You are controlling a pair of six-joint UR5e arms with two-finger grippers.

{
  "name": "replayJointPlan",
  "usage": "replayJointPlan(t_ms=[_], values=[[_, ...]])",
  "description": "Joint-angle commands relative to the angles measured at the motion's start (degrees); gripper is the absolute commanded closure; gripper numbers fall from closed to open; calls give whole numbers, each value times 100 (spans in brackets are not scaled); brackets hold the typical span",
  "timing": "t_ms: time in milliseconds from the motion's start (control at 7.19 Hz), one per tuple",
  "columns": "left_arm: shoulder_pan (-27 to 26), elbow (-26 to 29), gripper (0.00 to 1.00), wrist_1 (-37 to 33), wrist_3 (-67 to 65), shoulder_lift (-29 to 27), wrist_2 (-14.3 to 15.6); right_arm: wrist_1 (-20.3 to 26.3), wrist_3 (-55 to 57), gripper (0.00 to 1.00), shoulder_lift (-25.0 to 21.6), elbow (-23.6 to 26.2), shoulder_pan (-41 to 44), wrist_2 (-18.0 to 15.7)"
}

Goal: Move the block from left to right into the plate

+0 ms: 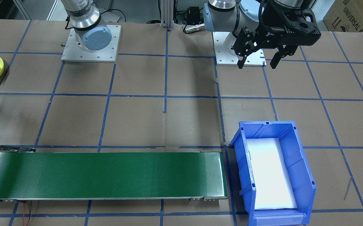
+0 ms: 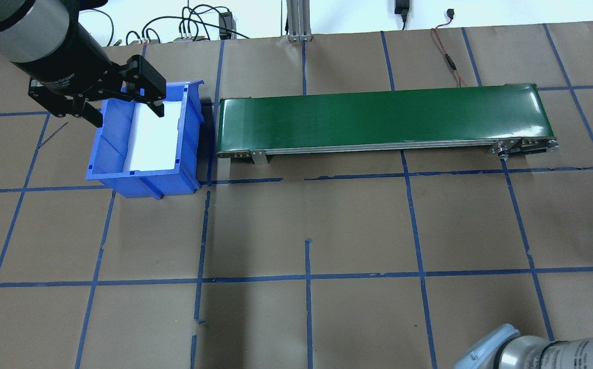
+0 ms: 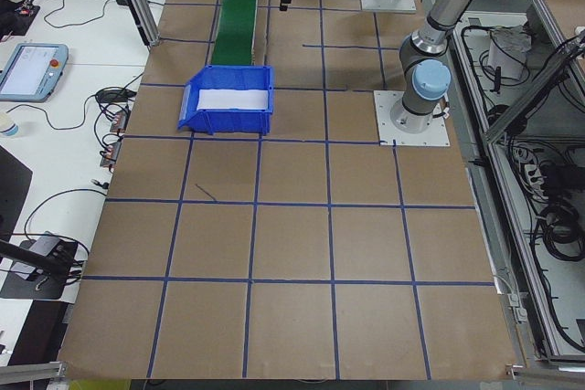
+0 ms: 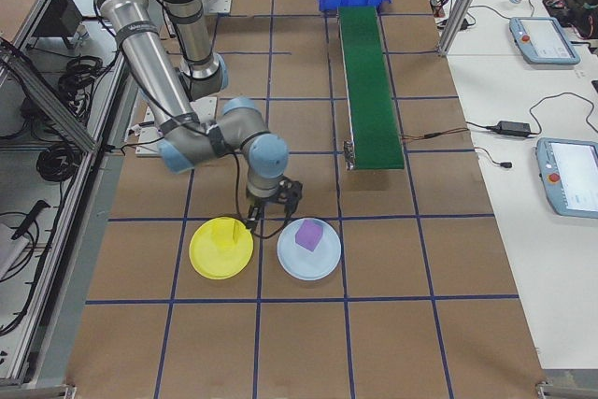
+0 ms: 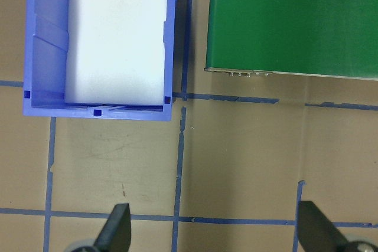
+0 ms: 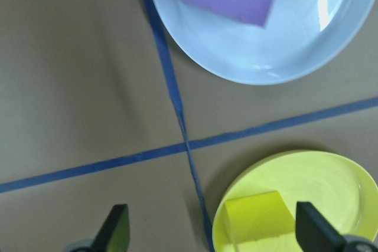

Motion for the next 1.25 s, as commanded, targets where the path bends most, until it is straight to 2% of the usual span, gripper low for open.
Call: replayJointPlan(t_ms=[0, 139, 278, 418, 557, 696, 974, 1113], values=[[11, 24, 0, -44, 6, -24, 27, 543, 1134, 0, -229, -351, 1898, 122], [-6, 33, 0, -44, -3, 2, 131, 582, 2262, 0, -272, -553, 2809, 428], [-6, 24, 0, -44, 6, 2, 228, 991, 2778, 0, -360, -1025, 3845, 484], [-6, -54, 0, -44, 6, -24, 203, 1517, 3853, 0, -474, -1612, 4560, 632], [11, -29, 0, -35, 6, -77, 168, 1923, 4360, 0, -466, -1992, 5115, 712], [37, 76, 0, 17, 6, -242, 211, 2066, 4539, 0, -475, -2248, 5460, 930], [29, 934, 0, -383, -55, -839, 212, 2182, 4489, 0, -414, -2366, 5604, 924], [-75, 808, 0, -378, -47, -807, 212, 2199, 4514, 0, -414, -2330, 5604, 984]])
